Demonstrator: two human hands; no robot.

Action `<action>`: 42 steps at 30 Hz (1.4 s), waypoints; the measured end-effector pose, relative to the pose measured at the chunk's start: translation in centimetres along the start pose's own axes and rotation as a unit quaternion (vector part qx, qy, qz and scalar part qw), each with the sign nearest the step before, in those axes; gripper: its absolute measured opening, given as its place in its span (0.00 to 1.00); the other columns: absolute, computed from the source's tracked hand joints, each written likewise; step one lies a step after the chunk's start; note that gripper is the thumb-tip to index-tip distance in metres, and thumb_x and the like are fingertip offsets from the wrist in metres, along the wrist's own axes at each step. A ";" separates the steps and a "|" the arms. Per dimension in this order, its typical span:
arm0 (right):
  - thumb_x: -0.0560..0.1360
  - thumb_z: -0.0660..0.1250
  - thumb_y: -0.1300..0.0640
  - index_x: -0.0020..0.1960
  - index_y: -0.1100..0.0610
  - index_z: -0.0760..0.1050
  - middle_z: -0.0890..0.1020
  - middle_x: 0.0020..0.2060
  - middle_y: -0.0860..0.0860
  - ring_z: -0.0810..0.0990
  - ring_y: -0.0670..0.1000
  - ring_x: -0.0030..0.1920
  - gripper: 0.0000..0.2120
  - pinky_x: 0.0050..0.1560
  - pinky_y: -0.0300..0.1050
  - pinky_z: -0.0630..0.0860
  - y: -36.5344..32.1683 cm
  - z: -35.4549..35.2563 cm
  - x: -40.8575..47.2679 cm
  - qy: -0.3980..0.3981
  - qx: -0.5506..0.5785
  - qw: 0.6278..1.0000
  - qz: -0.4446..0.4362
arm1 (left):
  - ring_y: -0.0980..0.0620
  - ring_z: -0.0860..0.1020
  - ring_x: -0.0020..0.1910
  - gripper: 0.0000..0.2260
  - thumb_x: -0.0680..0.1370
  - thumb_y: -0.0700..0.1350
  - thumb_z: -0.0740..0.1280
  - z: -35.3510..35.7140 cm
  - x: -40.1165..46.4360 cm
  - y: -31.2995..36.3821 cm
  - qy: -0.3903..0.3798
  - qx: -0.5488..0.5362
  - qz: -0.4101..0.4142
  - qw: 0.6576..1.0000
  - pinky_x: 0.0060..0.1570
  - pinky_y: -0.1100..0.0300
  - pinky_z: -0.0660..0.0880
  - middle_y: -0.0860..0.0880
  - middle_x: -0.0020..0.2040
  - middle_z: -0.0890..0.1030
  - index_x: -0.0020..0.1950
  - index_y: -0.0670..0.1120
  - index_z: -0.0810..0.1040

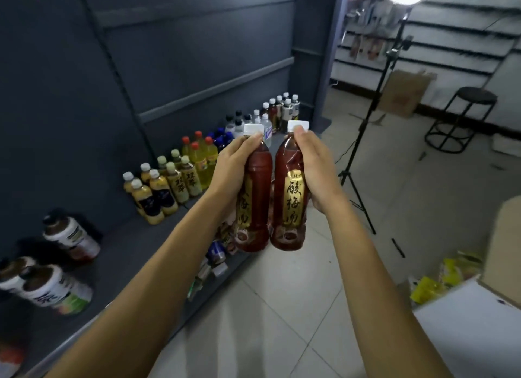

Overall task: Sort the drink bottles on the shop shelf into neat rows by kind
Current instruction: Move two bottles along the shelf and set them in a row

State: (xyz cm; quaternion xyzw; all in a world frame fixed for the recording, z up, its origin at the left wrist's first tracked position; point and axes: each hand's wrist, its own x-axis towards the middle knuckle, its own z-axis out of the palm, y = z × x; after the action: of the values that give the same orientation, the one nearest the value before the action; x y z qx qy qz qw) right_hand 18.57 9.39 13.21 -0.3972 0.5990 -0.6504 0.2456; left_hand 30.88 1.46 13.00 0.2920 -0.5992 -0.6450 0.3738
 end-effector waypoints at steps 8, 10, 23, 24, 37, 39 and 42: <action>0.77 0.59 0.37 0.45 0.60 0.75 0.79 0.42 0.59 0.80 0.62 0.46 0.25 0.60 0.61 0.75 -2.6 -4.5 6.5 0.063 -0.039 0.997 -0.020 | 0.49 0.78 0.35 0.12 0.78 0.54 0.66 3.4 7.2 3.8 -0.012 -0.042 0.045 0.998 0.41 0.51 0.78 0.45 0.39 0.79 0.48 0.45 0.78; 0.76 0.60 0.35 0.45 0.62 0.73 0.77 0.40 0.56 0.78 0.58 0.42 0.27 0.58 0.63 0.74 -2.8 -5.1 8.6 0.063 -0.045 0.997 -0.028 | 0.49 0.78 0.34 0.12 0.78 0.53 0.66 3.7 9.5 4.3 -0.024 -0.048 0.059 0.997 0.40 0.52 0.78 0.45 0.39 0.78 0.49 0.44 0.77; 0.80 0.58 0.40 0.50 0.68 0.72 0.79 0.41 0.60 0.79 0.57 0.43 0.27 0.55 0.57 0.76 -0.9 -7.6 20.5 0.125 -0.069 0.989 -0.033 | 0.46 0.81 0.39 0.14 0.77 0.55 0.66 6.0 23.9 3.5 -0.069 0.012 0.077 0.995 0.47 0.44 0.80 0.41 0.45 0.82 0.48 0.45 0.80; 0.80 0.58 0.42 0.49 0.67 0.72 0.78 0.40 0.58 0.79 0.55 0.42 0.26 0.52 0.55 0.76 -0.2 -7.9 21.2 0.134 -0.063 0.989 -0.027 | 0.45 0.81 0.39 0.14 0.77 0.56 0.66 6.3 24.8 3.1 -0.072 0.015 0.072 0.995 0.47 0.43 0.80 0.41 0.45 0.82 0.48 0.45 0.79; 0.81 0.55 0.42 0.51 0.59 0.75 0.81 0.41 0.55 0.82 0.49 0.40 0.20 0.47 0.45 0.78 13.1 -14.6 32.4 0.171 -0.017 0.980 0.100 | 0.57 0.78 0.32 0.11 0.79 0.51 0.64 13.9 38.0 -5.5 -0.040 0.039 0.050 0.997 0.35 0.65 0.75 0.51 0.35 0.79 0.47 0.43 0.78; 0.82 0.55 0.45 0.48 0.59 0.74 0.79 0.38 0.55 0.80 0.47 0.37 0.19 0.42 0.40 0.77 14.5 -16.2 35.0 0.164 -0.020 0.981 0.097 | 0.59 0.77 0.33 0.10 0.79 0.50 0.64 15.6 40.4 -7.3 -0.030 0.052 0.054 0.997 0.36 0.64 0.74 0.54 0.33 0.78 0.44 0.44 0.78; 0.82 0.56 0.46 0.46 0.59 0.74 0.78 0.39 0.56 0.79 0.52 0.40 0.18 0.46 0.46 0.76 16.0 -18.3 39.6 0.144 -0.013 0.984 0.104 | 0.61 0.76 0.32 0.09 0.80 0.48 0.64 18.1 43.7 -9.4 -0.024 0.065 0.045 0.997 0.36 0.65 0.73 0.57 0.31 0.77 0.40 0.48 0.76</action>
State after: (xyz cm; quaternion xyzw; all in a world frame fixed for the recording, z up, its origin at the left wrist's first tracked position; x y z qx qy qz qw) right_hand -21.14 -13.99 7.09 -0.2378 0.6744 -0.6641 0.2183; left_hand -9.31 -24.86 8.82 0.2729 -0.6607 -0.5942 0.3686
